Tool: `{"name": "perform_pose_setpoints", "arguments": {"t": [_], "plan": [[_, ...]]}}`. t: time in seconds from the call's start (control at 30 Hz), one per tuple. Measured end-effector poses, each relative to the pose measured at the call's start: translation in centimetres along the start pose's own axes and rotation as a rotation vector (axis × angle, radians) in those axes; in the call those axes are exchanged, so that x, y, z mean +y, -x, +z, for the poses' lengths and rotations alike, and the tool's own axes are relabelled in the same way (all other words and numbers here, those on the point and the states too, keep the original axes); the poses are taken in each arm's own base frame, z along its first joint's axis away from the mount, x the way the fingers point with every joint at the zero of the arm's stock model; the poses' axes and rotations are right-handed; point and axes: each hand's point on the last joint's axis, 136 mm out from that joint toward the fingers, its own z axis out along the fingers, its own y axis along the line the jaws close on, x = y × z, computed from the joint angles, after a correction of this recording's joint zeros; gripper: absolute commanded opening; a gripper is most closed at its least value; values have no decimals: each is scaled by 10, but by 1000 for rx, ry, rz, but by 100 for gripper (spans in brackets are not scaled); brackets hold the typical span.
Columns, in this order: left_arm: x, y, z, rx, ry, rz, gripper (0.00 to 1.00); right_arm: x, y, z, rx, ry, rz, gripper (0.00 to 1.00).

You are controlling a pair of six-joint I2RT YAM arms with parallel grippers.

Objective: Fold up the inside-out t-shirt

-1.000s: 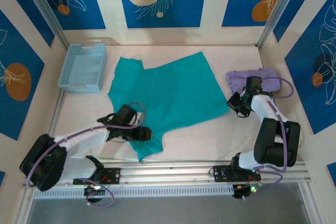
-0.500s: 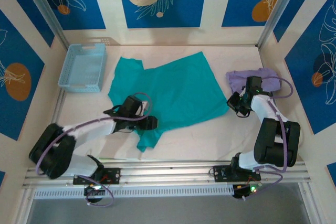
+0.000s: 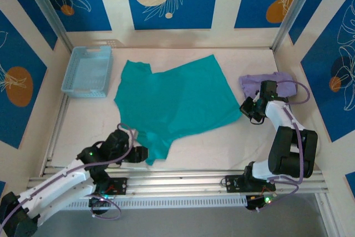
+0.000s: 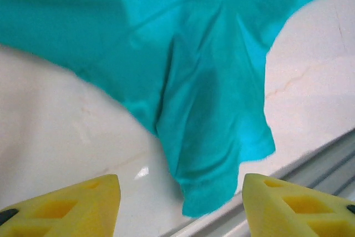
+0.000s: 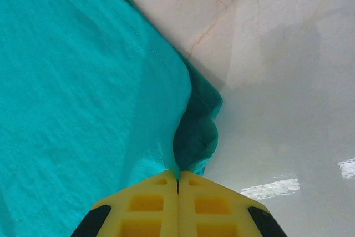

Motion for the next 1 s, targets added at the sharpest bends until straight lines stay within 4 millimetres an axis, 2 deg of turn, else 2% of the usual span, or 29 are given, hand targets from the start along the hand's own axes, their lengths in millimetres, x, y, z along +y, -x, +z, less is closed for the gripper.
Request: {"name": "perform_pose_setpoints", "arguments": {"t": [0.17, 0.4, 0.67, 1.0], "plan": [[-7, -18, 2, 42, -33, 59, 59, 2, 0, -4, -12, 9, -4, 0], [0, -38, 20, 142, 42, 142, 49, 3, -2, -3, -5, 21, -5, 0], [9, -38, 32, 163, 121, 194, 35, 4, -2, -4, -4, 27, -15, 0], [7, -37, 31, 162, 125, 202, 34, 5, -2, -4, -5, 31, -17, 0]]}}
